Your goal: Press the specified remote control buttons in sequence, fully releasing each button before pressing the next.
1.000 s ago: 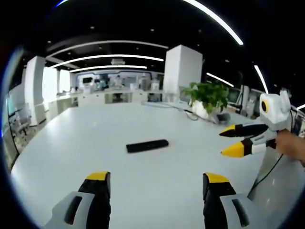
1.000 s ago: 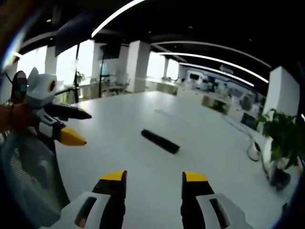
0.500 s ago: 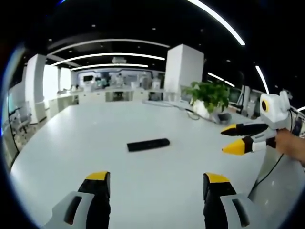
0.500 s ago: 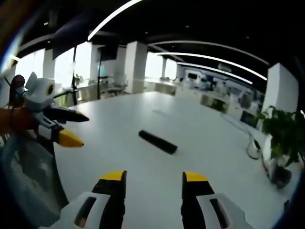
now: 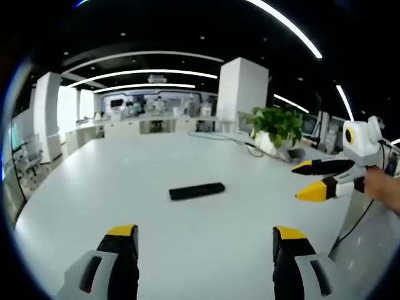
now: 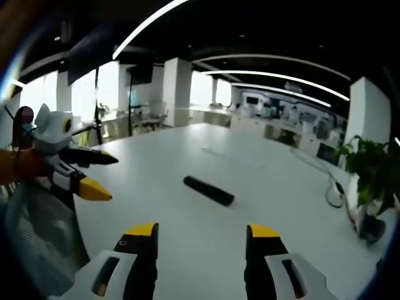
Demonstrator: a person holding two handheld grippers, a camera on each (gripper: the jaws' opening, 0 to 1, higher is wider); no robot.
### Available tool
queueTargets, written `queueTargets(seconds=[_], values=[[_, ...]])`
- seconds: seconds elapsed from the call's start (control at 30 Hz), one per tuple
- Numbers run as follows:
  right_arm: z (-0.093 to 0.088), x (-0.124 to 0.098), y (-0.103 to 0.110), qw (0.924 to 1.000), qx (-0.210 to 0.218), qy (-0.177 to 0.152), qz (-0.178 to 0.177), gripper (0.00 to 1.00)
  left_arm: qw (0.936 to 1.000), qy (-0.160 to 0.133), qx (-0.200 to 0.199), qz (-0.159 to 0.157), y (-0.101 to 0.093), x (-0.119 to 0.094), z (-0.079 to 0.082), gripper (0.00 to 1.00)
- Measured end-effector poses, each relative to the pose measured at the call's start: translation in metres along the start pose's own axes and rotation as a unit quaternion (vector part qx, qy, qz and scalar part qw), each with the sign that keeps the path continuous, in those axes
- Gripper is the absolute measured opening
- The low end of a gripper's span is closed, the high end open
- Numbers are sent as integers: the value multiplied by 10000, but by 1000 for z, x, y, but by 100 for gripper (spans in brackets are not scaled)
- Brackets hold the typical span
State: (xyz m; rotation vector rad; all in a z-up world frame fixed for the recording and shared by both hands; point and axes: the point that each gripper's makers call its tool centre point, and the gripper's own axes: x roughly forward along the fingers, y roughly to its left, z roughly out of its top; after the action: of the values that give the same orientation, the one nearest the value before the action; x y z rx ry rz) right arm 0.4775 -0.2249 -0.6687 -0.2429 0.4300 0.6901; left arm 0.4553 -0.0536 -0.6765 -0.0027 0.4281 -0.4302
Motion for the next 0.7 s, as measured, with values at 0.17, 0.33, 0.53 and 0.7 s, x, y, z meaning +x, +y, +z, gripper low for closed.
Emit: queueTargets(seconds=[0.17, 0.33, 0.53, 0.7], values=[[4, 1, -4, 10000, -79, 20, 7, 53, 10000, -17, 89, -27, 7, 3, 7, 91], [8, 3, -9, 9999, -144, 25, -7, 53, 9998, -10, 183, -36, 13, 6, 13, 91], [11, 7, -15, 10000, -98, -8, -2, 52, 9996, -9, 277, -53, 20, 11, 18, 91], [13, 12, -18, 9999, -87, -11, 55, 52, 9988, 103, 447, -141, 21, 15, 18, 90]])
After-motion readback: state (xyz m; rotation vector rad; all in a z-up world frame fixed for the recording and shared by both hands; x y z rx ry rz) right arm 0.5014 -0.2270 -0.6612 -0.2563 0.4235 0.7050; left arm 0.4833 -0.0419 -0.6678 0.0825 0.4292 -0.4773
